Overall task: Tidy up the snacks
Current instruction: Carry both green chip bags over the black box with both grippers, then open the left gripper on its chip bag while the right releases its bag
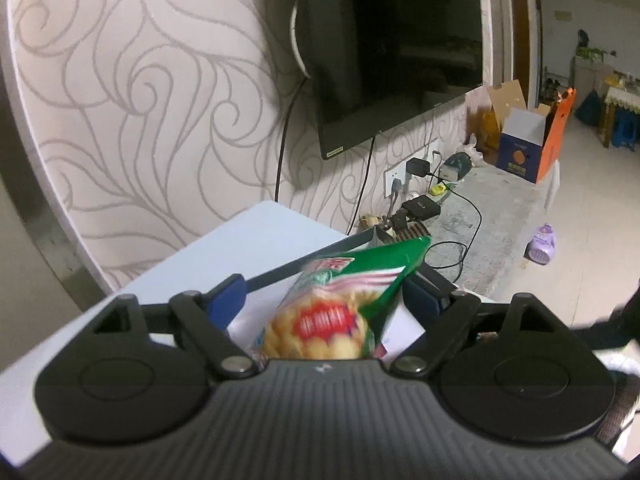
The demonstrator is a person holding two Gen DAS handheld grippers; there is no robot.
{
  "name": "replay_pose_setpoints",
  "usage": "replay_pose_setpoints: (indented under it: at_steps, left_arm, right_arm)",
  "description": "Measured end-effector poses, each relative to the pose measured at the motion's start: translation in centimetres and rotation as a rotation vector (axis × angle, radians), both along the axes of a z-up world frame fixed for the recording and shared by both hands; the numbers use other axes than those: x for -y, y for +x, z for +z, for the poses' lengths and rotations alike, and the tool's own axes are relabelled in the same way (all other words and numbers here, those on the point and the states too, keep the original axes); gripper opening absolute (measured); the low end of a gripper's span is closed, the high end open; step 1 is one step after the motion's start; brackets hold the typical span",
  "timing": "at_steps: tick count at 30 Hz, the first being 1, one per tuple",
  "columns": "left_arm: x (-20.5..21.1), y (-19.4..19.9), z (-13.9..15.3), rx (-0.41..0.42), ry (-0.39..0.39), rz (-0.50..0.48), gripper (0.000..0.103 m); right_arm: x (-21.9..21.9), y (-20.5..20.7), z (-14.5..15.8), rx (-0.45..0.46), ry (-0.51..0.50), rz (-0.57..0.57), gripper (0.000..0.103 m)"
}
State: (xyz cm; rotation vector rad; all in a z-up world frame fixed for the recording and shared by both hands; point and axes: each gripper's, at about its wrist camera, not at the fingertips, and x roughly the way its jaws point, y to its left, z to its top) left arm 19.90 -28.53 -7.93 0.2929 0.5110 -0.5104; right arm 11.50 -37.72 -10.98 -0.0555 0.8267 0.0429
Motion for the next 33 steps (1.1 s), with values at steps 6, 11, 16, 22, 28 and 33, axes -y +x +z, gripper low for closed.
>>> replay_pose_setpoints:
  at_steps: [6,11,16,22,28,33]
  left_arm:
    - [-2.6,-1.2,1.8,-0.002,-0.069,-0.017,0.087]
    - [-6.2,-3.3,4.2,0.006,-0.174,0.036,0.087]
    - [-9.8,-5.2,6.2,0.01,-0.276,0.099,0.087]
    - [-12.9,-7.5,8.1,0.054,-0.294,0.119,0.098]
    - [-12.8,-10.4,9.0,0.072,-0.069,0.136,0.102]
    - [-14.0,-15.2,7.5,0.078,-0.071,-0.003,0.102]
  right_arm:
    - [0.4,-1.6,2.4,0.037,-0.029,0.033,0.102]
    - [0.6,-4.2,4.0,0.056,-0.055,0.031,0.102]
    - [1.3,-7.3,6.0,0.094,-0.028,-0.004,0.102]
    - [2.6,-9.0,7.2,0.13,0.038,-0.085,0.103]
    - [-0.3,-16.2,11.2,0.222,0.191,-0.184,0.103]
    - [-6.1,-21.9,11.3,0.173,0.258,-0.203,0.103]
